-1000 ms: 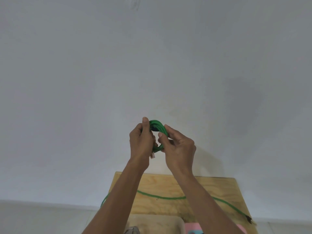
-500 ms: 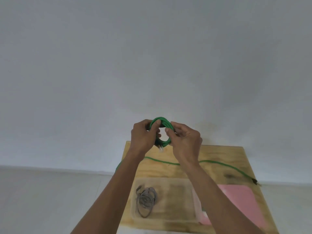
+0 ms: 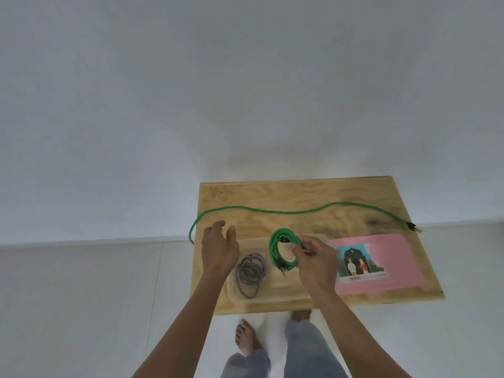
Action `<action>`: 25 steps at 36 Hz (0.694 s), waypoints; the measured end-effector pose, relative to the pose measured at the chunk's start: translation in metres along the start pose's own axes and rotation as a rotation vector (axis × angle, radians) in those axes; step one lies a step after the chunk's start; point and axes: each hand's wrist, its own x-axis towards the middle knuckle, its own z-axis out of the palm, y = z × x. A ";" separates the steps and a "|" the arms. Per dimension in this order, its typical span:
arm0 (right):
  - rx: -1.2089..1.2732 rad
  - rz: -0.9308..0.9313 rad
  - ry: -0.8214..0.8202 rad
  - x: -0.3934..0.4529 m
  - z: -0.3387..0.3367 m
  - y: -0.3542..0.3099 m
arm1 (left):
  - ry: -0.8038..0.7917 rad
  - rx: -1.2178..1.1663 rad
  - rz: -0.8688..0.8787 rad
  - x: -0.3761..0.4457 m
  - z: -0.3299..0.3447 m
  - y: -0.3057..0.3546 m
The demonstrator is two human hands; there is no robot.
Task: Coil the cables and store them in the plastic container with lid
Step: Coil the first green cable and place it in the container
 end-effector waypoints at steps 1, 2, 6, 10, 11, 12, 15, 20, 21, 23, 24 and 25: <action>-0.026 0.019 -0.001 0.000 0.002 0.007 | -0.002 0.012 -0.025 -0.003 0.005 -0.008; -0.044 0.038 0.002 -0.001 0.005 0.013 | -0.004 0.022 -0.047 -0.007 0.009 -0.014; -0.095 0.069 -0.007 -0.003 0.014 0.029 | -0.022 0.045 -0.083 -0.023 0.026 -0.035; -0.101 0.097 -0.034 -0.002 0.023 0.039 | -0.057 0.031 -0.098 -0.032 0.044 -0.046; -0.106 0.104 -0.037 -0.001 0.025 0.041 | -0.058 0.029 -0.101 -0.034 0.047 -0.048; -0.107 0.108 -0.038 0.000 0.028 0.045 | -0.058 0.025 -0.102 -0.036 0.050 -0.051; -0.107 0.108 -0.056 0.004 0.036 0.054 | -0.043 0.023 -0.084 -0.036 0.058 -0.059; -0.099 0.132 -0.090 0.013 0.041 0.060 | -0.013 0.058 -0.079 -0.035 0.064 -0.063; -0.102 0.140 -0.097 0.015 0.042 0.060 | -0.010 0.064 -0.075 -0.035 0.064 -0.063; -0.109 0.159 -0.117 0.017 0.044 0.061 | -0.005 0.070 -0.070 -0.035 0.064 -0.062; -0.115 0.167 -0.130 0.018 0.044 0.062 | -0.003 0.072 -0.070 -0.035 0.064 -0.061; -0.122 0.173 -0.143 0.018 0.043 0.062 | -0.002 0.073 -0.072 -0.035 0.064 -0.061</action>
